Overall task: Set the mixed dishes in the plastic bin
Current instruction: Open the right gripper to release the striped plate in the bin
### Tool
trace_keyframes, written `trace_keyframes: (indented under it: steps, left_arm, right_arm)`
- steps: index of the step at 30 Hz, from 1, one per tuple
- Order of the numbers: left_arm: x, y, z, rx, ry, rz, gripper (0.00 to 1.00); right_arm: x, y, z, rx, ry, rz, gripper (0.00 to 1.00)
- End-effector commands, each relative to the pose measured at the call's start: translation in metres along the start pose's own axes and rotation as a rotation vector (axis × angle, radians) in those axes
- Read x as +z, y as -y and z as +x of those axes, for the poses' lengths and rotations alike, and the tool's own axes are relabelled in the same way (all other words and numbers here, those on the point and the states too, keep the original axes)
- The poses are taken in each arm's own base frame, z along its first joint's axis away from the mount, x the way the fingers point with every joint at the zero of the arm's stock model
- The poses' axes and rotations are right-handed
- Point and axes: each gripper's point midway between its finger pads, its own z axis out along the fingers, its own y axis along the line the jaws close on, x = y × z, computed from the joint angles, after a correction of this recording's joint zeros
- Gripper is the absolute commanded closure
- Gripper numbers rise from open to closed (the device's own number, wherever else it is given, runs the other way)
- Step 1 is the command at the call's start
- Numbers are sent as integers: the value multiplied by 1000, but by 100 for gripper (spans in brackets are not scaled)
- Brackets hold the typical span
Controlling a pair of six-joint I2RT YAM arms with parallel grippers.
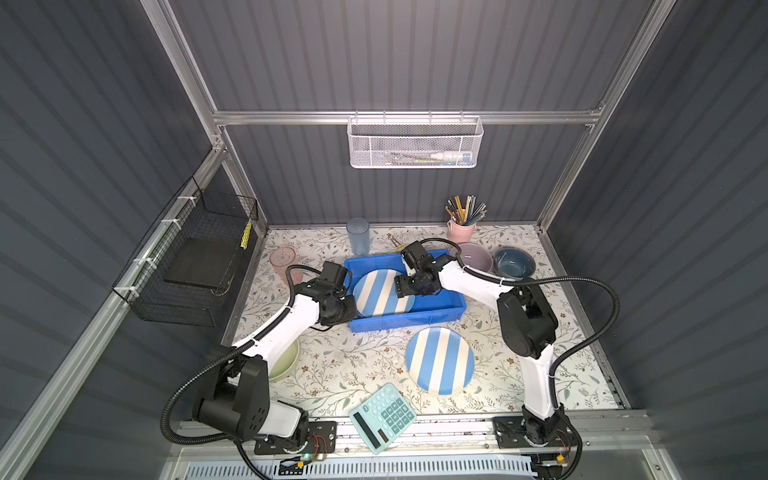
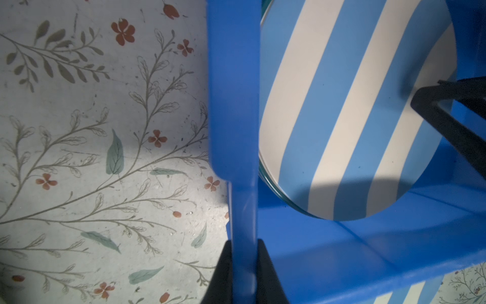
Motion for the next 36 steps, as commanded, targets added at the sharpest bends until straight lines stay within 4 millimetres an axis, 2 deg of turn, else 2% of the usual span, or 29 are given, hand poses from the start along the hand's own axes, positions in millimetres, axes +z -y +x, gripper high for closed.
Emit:
trace_keyframes:
  steps: [1,19,25,28,31,36]
  left_arm:
    - [7,9,2,-7,-20,48,88]
    - [9,9,4,-8,-24,53,88]
    - [7,9,4,-8,-23,49,88]
    - [4,9,2,-8,-20,47,87]
    - [-2,11,-1,-1,-19,42,84]
    - [-14,12,-8,10,6,34,71]
  right_arm:
    - [6,-4,5,-9,-27,3,23]
    - [12,-40,7,-18,-40,-136,25]
    - [11,-33,9,-22,-40,-106,25]
    - [4,-25,7,-29,-35,-65,22]
    - [-14,-20,1,-29,-13,-54,21]
    - [-48,-10,-12,-22,30,-55,20]
